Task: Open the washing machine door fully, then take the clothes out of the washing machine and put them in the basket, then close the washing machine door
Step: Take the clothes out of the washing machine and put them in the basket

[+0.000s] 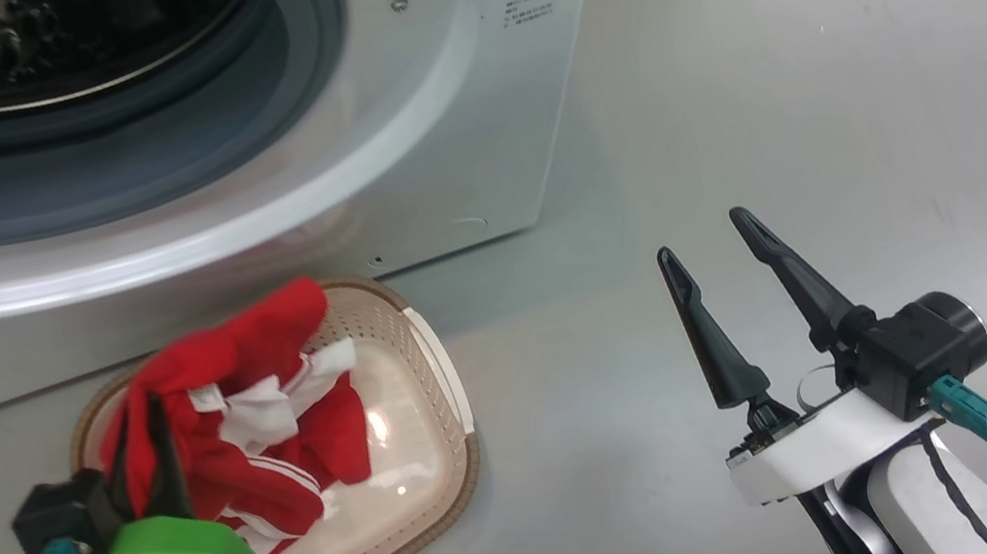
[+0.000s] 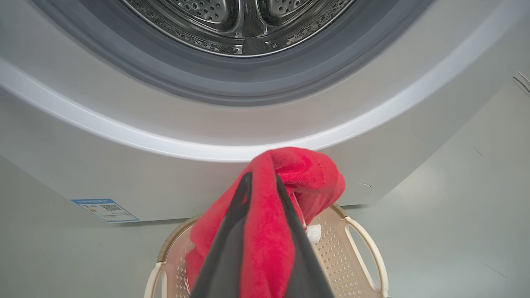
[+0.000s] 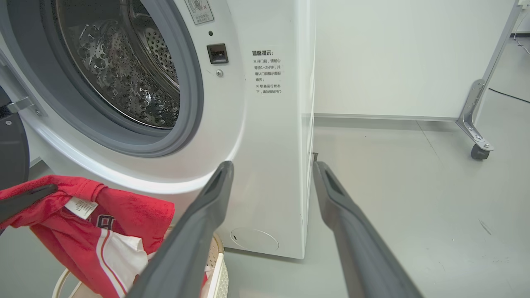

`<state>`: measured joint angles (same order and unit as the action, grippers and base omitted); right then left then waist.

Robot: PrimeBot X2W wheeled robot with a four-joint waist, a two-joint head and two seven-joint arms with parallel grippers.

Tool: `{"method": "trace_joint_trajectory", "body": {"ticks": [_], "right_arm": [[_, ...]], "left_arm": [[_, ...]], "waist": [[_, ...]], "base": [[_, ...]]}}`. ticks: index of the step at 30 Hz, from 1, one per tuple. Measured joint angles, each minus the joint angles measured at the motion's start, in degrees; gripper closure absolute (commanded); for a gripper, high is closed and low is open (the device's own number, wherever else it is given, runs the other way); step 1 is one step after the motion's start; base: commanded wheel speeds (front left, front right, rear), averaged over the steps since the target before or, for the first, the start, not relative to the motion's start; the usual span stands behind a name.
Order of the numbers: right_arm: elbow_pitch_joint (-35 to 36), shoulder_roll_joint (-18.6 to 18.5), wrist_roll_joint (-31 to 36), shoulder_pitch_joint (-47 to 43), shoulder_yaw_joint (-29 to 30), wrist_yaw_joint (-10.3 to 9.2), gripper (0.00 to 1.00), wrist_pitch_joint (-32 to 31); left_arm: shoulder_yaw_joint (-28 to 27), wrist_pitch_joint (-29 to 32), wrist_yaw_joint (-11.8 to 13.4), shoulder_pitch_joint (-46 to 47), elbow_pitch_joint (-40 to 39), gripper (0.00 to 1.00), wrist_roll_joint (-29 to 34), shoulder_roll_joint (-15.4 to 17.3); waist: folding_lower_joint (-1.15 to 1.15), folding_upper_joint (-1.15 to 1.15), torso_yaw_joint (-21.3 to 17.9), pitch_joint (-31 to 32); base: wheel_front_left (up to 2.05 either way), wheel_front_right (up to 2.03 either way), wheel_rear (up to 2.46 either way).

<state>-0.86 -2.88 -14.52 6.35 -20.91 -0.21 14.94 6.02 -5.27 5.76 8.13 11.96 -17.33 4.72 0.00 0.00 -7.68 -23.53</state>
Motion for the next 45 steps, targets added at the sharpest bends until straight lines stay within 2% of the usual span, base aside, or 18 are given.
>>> {"method": "trace_joint_trajectory", "body": {"ticks": [11, 16, 23, 37, 38, 39, 40, 41, 45], "right_arm": [[2.4, 0.0, -2.8, 3.2, -1.4, -1.47, 0.0, 0.0], [2.8, 0.0, -3.2, 4.6, -2.1, -2.0, 0.0, 0.0], [3.3, 0.1, -3.5, 5.8, -1.8, -2.8, 0.0, 0.0], [3.1, 0.1, -3.7, 8.5, -2.1, -3.45, 0.0, 0.0], [3.0, 0.1, -3.7, 8.5, -2.0, -3.45, 0.0, 0.0], [2.8, 0.1, -3.7, 8.5, -2.0, -3.46, 0.0, 0.0], [2.7, 0.1, -3.7, 8.5, -1.9, -3.46, 0.0, 0.0], [2.5, 0.1, -3.7, 8.5, -1.9, -3.46, 0.0, 0.0], [1.6, 0.1, -3.7, 8.5, -1.8, -3.46, 0.0, 0.0]], "left_arm": [[-5.7, 1.7, 0.2, 6.5, 6.9, 1.0, -4.2, 2.2], [-5.2, 3.7, -0.8, 8.7, 11.6, 1.0, -4.8, 3.6], [-3.8, 5.8, -2.5, 11.8, 17.7, 1.0, -4.9, 3.6], [-4.1, 7.7, -3.1, 17.5, 28.3, 1.0, -6.2, 3.5], [-4.1, 7.7, -3.2, 17.8, 28.8, 0.95, -6.2, 3.5], [-4.0, 7.6, -3.5, 18.0, 29.5, 0.7, -6.2, 3.5], [-4.1, 7.4, -3.6, 18.1, 30.1, 0.5, -6.2, 3.4], [-4.0, 7.3, -3.6, 18.2, 30.7, 0.0, -6.2, 3.3], [-3.9, 6.1, -4.1, 18.3, 32.2, 0.0, -6.2, 3.0]], "waist": [[0.0, 0.0, -3.8, -7.4], [0.0, 0.0, -5.7, -10.4], [0.0, 0.0, -7.7, -13.9], [0.01, 0.0, -8.5, -16.6], [0.01, 0.0, -8.5, -16.5], [0.0, 0.0, -8.5, -16.3], [0.01, 0.0, -8.5, -16.1], [0.0, 0.0, -8.4, -15.9], [0.0, 0.0, -8.1, -15.1]], "base": [[0.0, 0.0, 0.0], [0.0, 0.0, 0.0], [0.0, 0.0, 0.0], [0.0, 0.0, 0.0], [0.0, 0.0, 0.0], [0.0, 0.0, 0.0], [0.0, 0.0, 0.0], [0.0, 0.0, 0.0], [0.0, 0.0, 0.0]]}}
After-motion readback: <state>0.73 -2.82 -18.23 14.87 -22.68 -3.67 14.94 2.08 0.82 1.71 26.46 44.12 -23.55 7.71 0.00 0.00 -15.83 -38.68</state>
